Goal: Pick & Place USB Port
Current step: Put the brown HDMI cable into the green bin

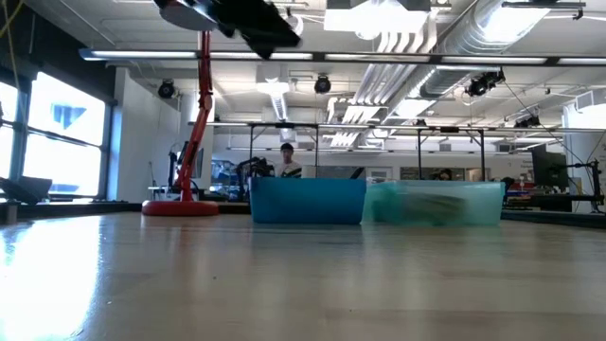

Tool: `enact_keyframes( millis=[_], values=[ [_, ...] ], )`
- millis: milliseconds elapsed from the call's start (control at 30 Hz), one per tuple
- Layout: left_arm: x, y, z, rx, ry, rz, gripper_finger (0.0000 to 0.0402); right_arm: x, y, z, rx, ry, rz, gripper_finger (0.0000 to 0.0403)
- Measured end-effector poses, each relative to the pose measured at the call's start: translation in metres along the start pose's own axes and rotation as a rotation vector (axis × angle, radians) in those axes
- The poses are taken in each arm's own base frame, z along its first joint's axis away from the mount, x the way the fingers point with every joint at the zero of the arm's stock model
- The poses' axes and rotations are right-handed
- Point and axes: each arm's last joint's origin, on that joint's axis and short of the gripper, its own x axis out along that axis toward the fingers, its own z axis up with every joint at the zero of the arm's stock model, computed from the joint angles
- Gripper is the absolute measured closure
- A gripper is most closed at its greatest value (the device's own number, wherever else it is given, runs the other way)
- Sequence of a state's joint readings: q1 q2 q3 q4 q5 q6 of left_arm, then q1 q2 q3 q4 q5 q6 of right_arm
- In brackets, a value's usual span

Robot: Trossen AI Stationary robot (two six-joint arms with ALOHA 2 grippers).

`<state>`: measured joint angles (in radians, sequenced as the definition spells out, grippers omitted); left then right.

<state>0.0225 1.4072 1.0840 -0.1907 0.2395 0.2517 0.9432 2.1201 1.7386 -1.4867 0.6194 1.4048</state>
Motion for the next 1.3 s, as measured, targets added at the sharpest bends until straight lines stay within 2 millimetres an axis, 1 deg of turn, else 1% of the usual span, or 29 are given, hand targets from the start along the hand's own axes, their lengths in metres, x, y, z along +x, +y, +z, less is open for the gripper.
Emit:
enact_keyframes(
  millis=[133,300,400,600,700,800,867,967,1067,1300],
  values=[
    [-0.013,-0.032,0.003,-0.034,0.016,-0.284,0.0283,0.0,0.001,0.0,0.003,-0.004,0.005,0.0227],
    [-0.02,-0.065,-0.001,-0.073,0.101,-0.533,0.0283,-0.002,0.002,-0.001,0.001,-0.034,0.011,0.0227],
    [-0.023,-0.081,-0.003,-0.08,0.159,-0.588,0.0283,-0.002,0.002,-0.001,0.001,-0.035,0.014,0.0227],
    [-0.031,-0.103,-0.021,-0.017,0.362,-0.67,0.0283,-0.001,0.004,0.0,-0.021,-0.062,0.027,0.0227],
    [-0.038,-0.111,-0.032,-0.023,0.523,-0.649,0.0283,-0.001,0.004,0.001,-0.035,-0.081,0.026,0.0227],
    [-0.045,-0.118,-0.043,-0.007,0.703,-0.519,0.0283,-0.001,0.004,0.002,-0.047,-0.09,0.022,0.0227],
    [-0.049,-0.123,-0.047,0.007,0.784,-0.445,0.0283,0.0,0.004,0.003,-0.055,-0.09,0.019,0.0227],
    [-0.051,-0.132,-0.048,0.008,0.812,-0.369,0.0283,0.002,0.004,0.006,-0.069,-0.096,0.014,0.0227],
    [-0.053,-0.145,-0.047,-0.047,0.825,-0.315,0.0283,0.003,0.003,0.008,-0.068,-0.111,0.007,0.0227],
    [-0.056,-0.185,-0.054,-0.09,0.883,-0.222,0.0283,0.003,0.003,0.009,-0.083,-0.133,0.003,0.0227]
  ],
)
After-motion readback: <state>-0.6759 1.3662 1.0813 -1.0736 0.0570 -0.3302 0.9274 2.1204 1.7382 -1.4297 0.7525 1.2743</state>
